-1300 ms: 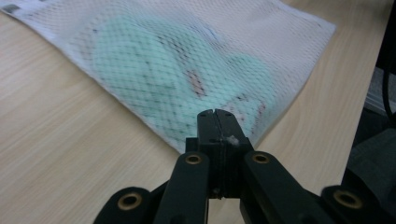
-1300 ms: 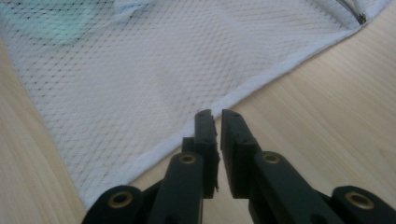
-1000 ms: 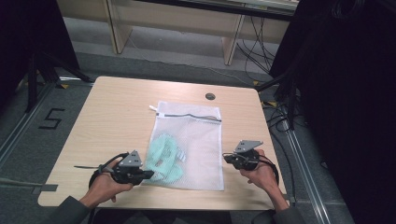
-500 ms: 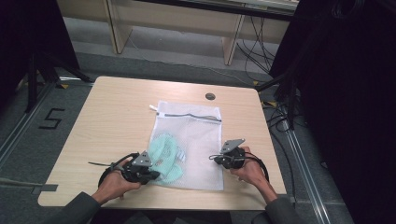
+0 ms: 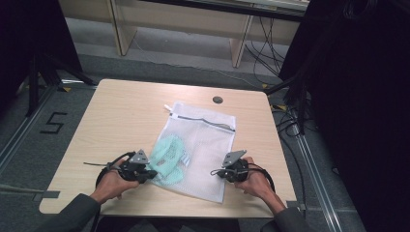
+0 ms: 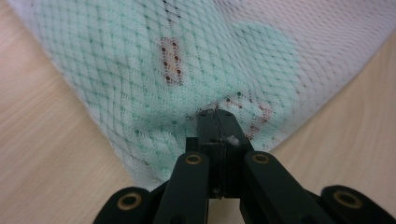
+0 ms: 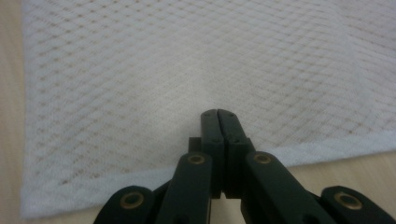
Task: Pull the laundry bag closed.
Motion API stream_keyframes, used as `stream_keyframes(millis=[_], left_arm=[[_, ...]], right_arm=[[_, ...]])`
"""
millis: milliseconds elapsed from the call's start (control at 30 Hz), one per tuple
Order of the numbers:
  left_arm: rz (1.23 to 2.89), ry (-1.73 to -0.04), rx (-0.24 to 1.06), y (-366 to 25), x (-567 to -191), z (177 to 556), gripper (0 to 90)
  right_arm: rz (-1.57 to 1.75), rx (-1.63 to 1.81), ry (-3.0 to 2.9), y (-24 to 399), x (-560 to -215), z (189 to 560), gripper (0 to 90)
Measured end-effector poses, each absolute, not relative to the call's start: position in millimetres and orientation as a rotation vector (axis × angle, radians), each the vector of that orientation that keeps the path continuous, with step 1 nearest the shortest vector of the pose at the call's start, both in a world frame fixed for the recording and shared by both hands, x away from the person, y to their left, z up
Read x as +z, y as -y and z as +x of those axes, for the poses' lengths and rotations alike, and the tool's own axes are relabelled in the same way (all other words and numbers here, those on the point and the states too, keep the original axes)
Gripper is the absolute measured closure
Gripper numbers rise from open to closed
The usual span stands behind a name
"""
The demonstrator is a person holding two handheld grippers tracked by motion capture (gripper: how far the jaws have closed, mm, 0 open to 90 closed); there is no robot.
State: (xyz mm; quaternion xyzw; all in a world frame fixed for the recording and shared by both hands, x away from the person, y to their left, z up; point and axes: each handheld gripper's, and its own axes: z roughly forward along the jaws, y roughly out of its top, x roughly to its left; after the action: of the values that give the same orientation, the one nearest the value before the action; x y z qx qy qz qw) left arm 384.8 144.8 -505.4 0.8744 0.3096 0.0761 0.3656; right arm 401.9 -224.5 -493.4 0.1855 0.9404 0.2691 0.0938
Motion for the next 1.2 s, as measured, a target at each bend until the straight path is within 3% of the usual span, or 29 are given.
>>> stream_keyframes(millis=[533, 1200], left_arm=[[2.236, -0.891, 0.278, -171, -505, 430, 89.6], [2.244, -0.944, 0.414, -170, -505, 475, 89.4]], right_arm=[[0.409, 0.818, -2.861, 185, -493, 385, 90.0], [0.227, 0.830, -2.940, 109, -494, 379, 90.0]])
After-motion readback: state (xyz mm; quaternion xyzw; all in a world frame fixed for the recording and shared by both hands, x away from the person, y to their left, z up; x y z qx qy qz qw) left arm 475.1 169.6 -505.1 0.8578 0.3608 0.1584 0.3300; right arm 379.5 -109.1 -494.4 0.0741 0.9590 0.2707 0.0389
